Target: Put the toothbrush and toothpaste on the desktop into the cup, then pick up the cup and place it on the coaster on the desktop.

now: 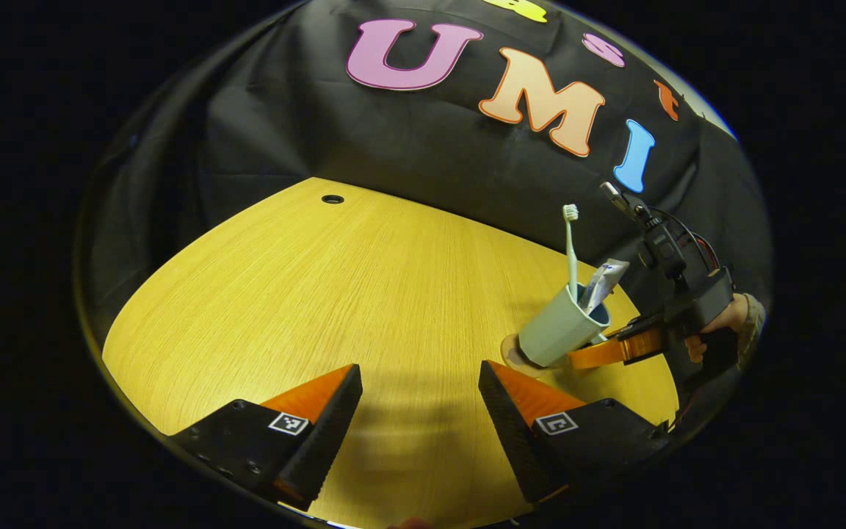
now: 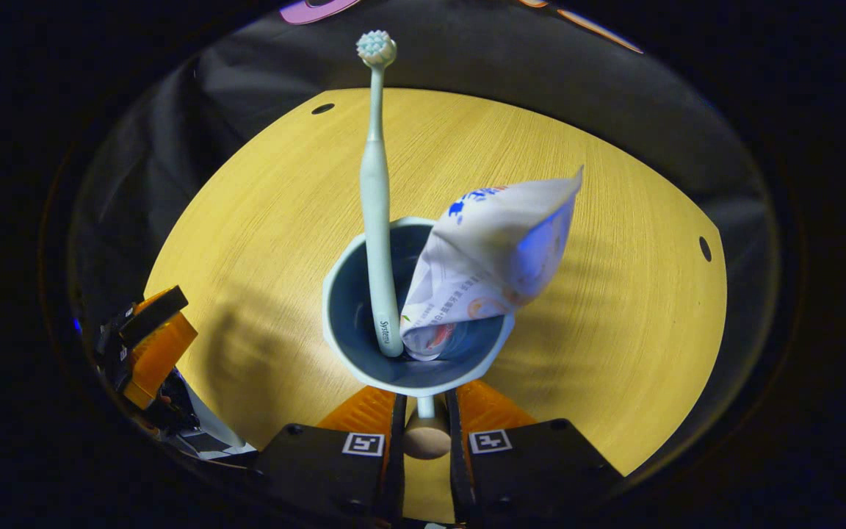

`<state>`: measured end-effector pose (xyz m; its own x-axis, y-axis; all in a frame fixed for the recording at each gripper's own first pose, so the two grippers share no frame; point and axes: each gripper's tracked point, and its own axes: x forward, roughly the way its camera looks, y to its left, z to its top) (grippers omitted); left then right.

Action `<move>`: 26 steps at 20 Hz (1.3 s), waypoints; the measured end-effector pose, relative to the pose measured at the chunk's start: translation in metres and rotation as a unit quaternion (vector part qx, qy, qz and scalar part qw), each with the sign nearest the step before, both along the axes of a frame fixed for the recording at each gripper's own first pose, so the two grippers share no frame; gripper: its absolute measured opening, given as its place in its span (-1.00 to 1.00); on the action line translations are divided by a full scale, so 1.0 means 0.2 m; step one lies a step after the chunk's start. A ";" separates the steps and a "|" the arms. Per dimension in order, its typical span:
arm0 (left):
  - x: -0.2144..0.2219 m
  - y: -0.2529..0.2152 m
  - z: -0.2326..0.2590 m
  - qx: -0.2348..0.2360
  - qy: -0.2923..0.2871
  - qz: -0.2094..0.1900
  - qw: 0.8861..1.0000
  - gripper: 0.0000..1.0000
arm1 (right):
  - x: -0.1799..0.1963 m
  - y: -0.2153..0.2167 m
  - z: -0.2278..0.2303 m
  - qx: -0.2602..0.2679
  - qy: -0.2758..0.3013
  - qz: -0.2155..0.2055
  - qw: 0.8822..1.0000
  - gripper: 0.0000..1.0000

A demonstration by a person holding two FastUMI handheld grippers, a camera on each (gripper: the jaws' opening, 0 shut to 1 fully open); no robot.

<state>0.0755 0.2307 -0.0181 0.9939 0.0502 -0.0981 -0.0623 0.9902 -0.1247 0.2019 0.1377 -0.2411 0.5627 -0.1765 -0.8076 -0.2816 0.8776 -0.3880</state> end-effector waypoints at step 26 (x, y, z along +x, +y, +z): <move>0.03 -0.32 -0.01 0.055 0.037 -0.056 0.996 0.91 | -0.27 -0.18 0.20 0.174 -0.152 -0.068 0.971 1.00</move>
<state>0.0806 0.1670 -0.0207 0.9840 -0.0458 -0.1720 0.0441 0.9989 -0.0139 0.1481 0.1007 -0.2005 0.7748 -0.0115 -0.6322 -0.0738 0.9914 -0.1085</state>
